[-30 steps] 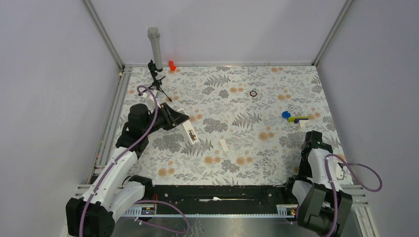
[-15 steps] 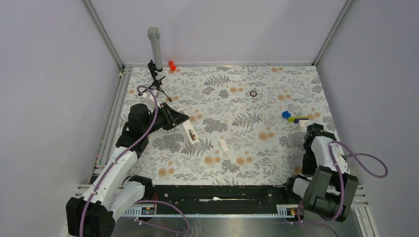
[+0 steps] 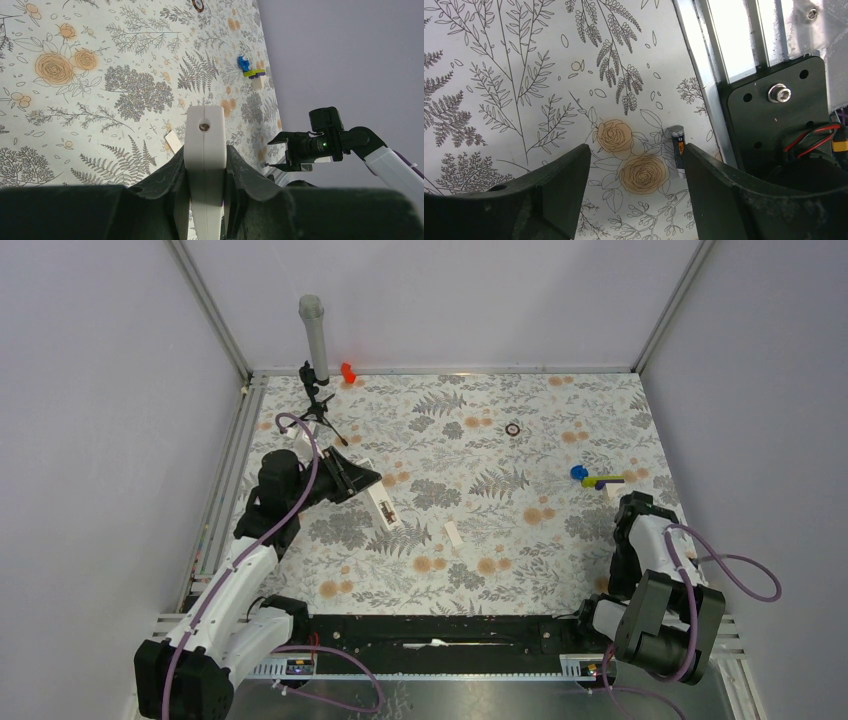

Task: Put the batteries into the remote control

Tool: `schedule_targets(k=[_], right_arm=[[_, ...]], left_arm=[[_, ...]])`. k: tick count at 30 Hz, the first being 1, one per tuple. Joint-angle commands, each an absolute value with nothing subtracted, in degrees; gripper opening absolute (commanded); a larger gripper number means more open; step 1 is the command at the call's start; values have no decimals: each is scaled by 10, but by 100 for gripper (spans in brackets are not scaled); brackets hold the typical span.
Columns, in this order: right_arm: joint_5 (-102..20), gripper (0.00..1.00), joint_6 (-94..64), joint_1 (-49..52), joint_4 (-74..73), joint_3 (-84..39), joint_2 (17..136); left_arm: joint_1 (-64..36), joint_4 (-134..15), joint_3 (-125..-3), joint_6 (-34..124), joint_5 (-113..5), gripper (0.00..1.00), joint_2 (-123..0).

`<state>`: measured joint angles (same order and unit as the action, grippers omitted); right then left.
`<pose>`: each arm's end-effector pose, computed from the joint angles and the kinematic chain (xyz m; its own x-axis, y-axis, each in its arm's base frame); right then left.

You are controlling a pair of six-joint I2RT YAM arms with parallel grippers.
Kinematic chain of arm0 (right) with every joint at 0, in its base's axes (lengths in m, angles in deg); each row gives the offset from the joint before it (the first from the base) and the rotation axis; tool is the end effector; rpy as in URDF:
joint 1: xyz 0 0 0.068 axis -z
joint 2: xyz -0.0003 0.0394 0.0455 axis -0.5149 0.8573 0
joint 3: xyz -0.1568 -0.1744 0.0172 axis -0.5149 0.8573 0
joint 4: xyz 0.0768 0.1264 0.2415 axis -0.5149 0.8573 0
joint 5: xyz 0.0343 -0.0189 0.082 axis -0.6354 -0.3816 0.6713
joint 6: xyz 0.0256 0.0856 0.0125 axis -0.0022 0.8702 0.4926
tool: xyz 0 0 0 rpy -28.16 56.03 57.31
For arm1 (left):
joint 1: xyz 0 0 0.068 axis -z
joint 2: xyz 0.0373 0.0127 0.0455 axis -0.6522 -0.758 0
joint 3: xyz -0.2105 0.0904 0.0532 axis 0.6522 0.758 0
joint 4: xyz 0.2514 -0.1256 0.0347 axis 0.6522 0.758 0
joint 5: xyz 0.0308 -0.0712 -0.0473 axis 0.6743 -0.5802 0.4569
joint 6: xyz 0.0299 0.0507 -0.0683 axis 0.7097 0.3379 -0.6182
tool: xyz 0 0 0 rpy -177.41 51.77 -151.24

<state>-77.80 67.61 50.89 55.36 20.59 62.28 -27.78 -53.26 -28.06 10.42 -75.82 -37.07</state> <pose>0.1612 -0.1004 0.0759 0.2849 0.8229 -0.4917 0.9428 -0.3331 -0.0112 0.2723 -0.1036 0.2335 -0.6862 -0.4835 -0.5435 0.2301 0.5645 -0.7927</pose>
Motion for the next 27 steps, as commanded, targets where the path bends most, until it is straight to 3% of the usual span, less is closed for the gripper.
schedule_targets(k=[1,12,27], right_arm=[[-793,75,706,511,558,218,629],[-792,73,706,512,538,233,635],[-784,35,693,513,512,248,625]], left_arm=[[-284,-559,-308,109,-753,0,-373],[-291,-556,-309,111,-752,0,-372],[-296,-556,-308,110,-755,0,-370]])
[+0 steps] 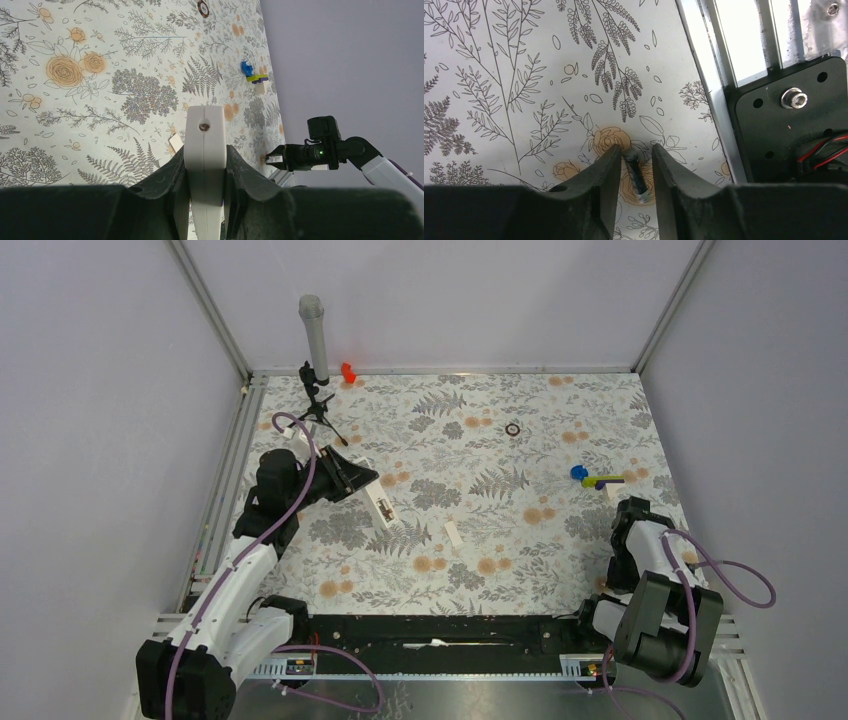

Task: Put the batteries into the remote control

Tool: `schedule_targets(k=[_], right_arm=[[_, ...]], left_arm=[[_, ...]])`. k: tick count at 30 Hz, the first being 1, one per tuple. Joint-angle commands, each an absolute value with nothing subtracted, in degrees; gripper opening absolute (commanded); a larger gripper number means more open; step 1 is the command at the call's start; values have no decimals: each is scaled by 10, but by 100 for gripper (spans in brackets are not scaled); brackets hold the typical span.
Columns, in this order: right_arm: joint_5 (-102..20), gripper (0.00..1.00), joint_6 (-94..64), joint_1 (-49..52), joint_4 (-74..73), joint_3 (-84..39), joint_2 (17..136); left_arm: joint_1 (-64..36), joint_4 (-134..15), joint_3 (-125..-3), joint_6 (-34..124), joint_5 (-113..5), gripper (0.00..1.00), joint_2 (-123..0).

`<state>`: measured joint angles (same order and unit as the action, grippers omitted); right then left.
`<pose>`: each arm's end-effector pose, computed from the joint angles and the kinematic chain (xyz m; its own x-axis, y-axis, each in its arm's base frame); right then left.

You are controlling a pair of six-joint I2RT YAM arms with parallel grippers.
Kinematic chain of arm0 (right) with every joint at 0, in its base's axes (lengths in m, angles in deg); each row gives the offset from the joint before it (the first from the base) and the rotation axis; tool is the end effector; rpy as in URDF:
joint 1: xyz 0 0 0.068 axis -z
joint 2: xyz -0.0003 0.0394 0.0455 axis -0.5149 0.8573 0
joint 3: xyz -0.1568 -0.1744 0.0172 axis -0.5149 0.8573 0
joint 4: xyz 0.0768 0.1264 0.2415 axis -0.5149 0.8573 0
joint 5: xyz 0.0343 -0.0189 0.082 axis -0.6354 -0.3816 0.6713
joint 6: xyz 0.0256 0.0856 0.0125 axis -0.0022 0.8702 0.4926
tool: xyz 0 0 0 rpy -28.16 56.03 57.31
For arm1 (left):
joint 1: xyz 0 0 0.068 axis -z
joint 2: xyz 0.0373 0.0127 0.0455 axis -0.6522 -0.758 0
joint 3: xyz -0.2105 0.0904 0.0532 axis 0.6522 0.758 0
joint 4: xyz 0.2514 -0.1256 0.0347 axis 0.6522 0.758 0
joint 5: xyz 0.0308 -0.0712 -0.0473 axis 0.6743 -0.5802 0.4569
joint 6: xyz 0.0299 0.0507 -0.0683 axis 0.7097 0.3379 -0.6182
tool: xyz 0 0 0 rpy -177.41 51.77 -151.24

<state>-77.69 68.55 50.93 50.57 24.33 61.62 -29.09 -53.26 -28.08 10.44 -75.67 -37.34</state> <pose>0.1576 -0.0991 0.0612 0.3149 0.8130 -0.4898 0.9375 -0.3471 0.0267 0.2753 -0.0973 0.2323 -0.6759 -0.4996 -0.5418 0.2127 0.5717 -0.7924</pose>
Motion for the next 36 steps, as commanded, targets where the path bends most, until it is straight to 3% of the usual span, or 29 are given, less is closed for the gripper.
schedule_targets(k=[1,10,15,25,36], right_arm=[[-783,33,691,513,511,248,626],[-788,8,651,513,485,250,626],[-775,0,587,513,445,234,626],[-690,0,489,485,361,220,635],[-809,0,511,211,342,107,761]], left_arm=[[-296,-556,-308,110,-754,0,-371],[-299,-553,-310,111,-755,0,-365],[-300,-556,-307,110,-754,0,-365],[-300,-571,-303,103,-756,0,-370],[-300,-563,-305,114,-741,0,-369]])
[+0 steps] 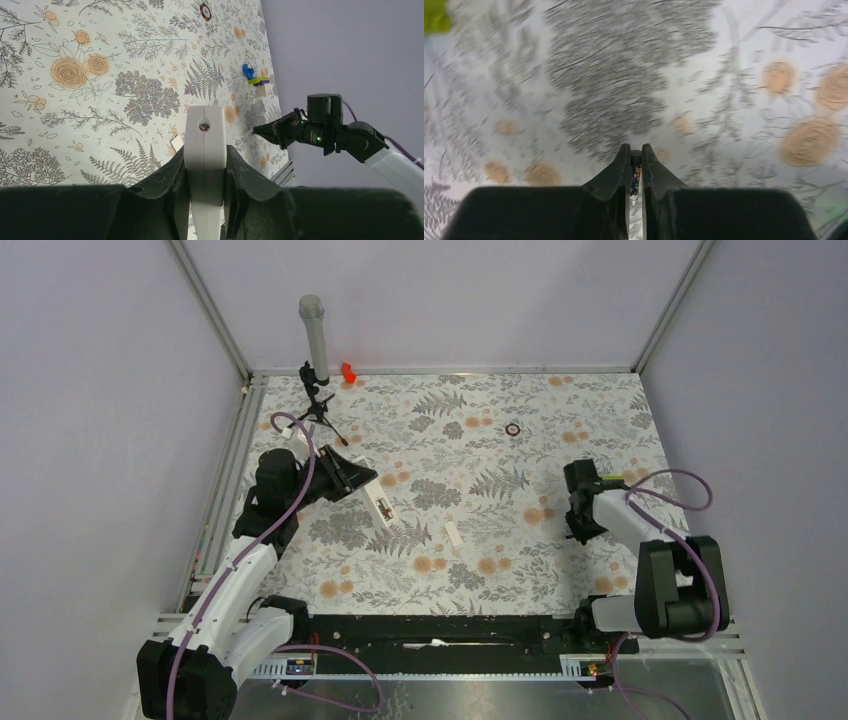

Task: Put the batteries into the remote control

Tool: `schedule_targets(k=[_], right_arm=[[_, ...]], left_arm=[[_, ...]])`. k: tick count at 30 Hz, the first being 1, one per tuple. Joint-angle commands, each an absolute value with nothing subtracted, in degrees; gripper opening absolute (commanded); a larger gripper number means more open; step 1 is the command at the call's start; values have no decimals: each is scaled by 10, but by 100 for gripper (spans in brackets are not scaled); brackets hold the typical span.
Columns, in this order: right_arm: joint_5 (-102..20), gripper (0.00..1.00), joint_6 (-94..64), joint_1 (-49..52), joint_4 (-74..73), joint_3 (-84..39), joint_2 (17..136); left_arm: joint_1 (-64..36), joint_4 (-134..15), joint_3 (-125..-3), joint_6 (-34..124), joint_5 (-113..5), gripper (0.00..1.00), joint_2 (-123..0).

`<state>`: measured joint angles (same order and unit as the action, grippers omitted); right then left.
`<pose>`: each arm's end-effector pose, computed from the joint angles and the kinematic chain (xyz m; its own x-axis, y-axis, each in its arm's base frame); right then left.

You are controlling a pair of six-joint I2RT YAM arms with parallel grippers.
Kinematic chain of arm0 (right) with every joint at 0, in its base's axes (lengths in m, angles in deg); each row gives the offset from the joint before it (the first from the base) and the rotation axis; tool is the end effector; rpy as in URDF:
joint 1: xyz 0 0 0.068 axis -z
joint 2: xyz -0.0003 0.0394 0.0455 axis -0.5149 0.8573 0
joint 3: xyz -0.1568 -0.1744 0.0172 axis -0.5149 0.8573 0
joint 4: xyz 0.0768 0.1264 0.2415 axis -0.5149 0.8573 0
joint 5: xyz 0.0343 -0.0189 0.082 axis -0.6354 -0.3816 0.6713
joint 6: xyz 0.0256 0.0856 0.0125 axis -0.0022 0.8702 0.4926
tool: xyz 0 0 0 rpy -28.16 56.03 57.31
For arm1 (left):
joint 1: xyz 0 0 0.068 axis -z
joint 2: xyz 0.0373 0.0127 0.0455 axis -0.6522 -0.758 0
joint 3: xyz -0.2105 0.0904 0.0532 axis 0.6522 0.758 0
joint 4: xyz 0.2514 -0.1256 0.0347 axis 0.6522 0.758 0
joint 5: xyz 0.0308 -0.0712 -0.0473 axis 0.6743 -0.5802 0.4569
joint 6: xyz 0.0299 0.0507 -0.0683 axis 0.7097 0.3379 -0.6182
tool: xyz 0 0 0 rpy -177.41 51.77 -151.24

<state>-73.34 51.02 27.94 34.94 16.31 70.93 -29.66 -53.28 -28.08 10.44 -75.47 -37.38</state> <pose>0.2516 -0.0206 0.0703 -0.2199 0.8558 -0.4682 0.9383 0.3168 0.1384 0.2766 -0.0944 0.2321 -0.6693 -0.5079 -0.5423 0.2050 0.5754 -0.7918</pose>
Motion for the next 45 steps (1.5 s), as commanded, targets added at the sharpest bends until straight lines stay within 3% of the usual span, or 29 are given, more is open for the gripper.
schedule_targets(k=[1,11,18,23,25,32,35,38,45], right_arm=[[-823,0,505,190,341,94,778],[-824,4,293,45,223,17,879],[-732,18,157,31,30,149,820],[-736,29,123,31,21,148,824],[-743,35,111,31,22,143,828],[-743,75,100,31,85,92,820],[-727,85,104,31,158,56,835],[-702,82,120,31,203,44,850],[-694,55,184,31,243,56,855]], left_arm=[[-300,-563,-304,115,-739,0,-368],[-299,-610,-286,109,-790,0,-368],[-266,-738,-251,87,-897,0,-354],[-235,-750,-251,112,-922,0,-343],[-233,-754,-246,113,-923,0,-336],[-232,-769,-241,119,-924,0,-315],[-232,-761,-242,121,-915,0,-314],[-232,-755,-242,122,-904,0,-313],[-232,-759,-237,116,-889,0,-315]])
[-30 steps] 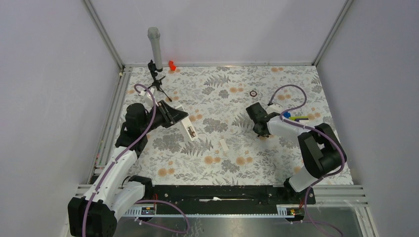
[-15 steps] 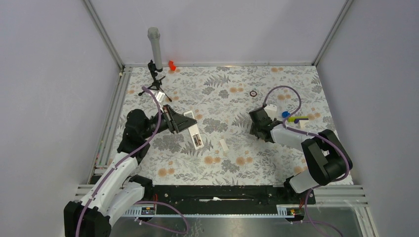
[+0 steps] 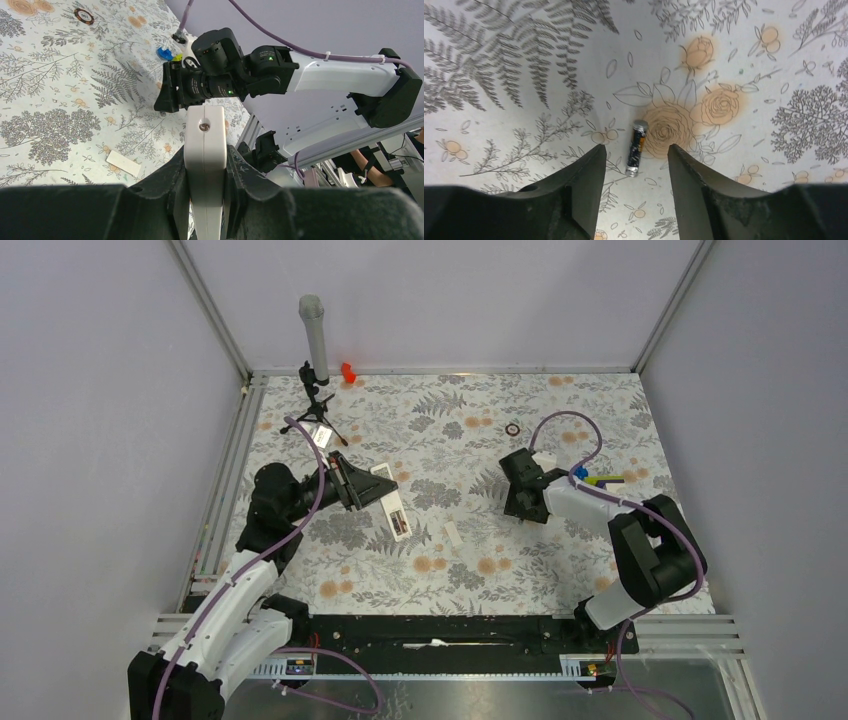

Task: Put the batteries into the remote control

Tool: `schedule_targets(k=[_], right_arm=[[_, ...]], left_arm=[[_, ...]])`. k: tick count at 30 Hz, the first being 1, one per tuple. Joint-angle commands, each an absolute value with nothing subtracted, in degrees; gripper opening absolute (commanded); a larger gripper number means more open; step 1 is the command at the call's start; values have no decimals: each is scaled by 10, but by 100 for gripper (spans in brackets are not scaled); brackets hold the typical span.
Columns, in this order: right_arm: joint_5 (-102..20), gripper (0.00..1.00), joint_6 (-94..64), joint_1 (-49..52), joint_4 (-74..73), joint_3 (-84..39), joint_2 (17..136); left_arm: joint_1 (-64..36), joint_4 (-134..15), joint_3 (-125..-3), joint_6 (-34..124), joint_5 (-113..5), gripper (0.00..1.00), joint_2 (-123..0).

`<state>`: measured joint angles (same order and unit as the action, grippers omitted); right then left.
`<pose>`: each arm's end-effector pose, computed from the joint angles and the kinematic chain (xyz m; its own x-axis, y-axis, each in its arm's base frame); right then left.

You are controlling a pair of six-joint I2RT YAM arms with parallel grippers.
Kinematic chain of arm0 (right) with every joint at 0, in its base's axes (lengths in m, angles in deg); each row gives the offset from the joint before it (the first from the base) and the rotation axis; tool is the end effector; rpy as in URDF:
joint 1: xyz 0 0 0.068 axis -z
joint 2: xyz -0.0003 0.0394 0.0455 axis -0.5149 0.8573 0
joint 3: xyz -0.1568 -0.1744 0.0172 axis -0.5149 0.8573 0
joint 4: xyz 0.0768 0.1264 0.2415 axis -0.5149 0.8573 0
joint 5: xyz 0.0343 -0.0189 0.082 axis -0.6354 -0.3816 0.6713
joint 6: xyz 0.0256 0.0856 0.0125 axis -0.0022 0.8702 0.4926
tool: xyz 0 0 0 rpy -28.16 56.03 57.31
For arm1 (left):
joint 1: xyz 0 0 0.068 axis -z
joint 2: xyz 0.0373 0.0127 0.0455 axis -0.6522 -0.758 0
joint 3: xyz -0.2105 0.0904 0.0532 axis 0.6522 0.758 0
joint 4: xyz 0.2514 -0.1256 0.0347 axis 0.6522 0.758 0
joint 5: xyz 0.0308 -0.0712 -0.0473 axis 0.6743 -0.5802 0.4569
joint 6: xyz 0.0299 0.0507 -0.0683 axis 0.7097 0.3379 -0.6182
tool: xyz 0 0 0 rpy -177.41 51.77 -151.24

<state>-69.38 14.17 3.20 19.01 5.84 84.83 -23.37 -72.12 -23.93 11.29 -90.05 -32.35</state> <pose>0.3029 0.1271 0.0730 -0.7985 0.2001 -0.5677 0.2283 0.9733 0.0219 0.2413 -0.1340 0.2718 -0.6127 -0.3428 -0.7121 0.6291 0.3338 -0.7020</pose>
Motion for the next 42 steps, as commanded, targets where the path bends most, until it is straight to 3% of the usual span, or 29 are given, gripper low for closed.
schedule_targets(k=[1,12,19,23,25,30,36,42], right_arm=[[-696,51,190,31,247,56,858],[-703,24,197,32,247,51,892],[-661,1,122,32,178,64,882],[-565,0,42,32,93,79,844],[-421,0,4,32,22,98,807],[-268,0,33,32,-122,131,723],[-162,0,3,32,-150,122,615],[15,0,59,31,-209,102,575]], left_arm=[[-231,-765,-234,112,-890,0,-318],[-232,-793,-234,93,-892,0,-332],[-232,-794,-236,90,-882,0,-338],[-231,-786,-238,85,-868,0,-341],[-232,-772,-239,79,-851,0,-346],[-232,-726,-273,76,-848,0,-390],[-232,-721,-285,74,-841,0,-427],[-225,-831,-279,16,-898,0,-463]])
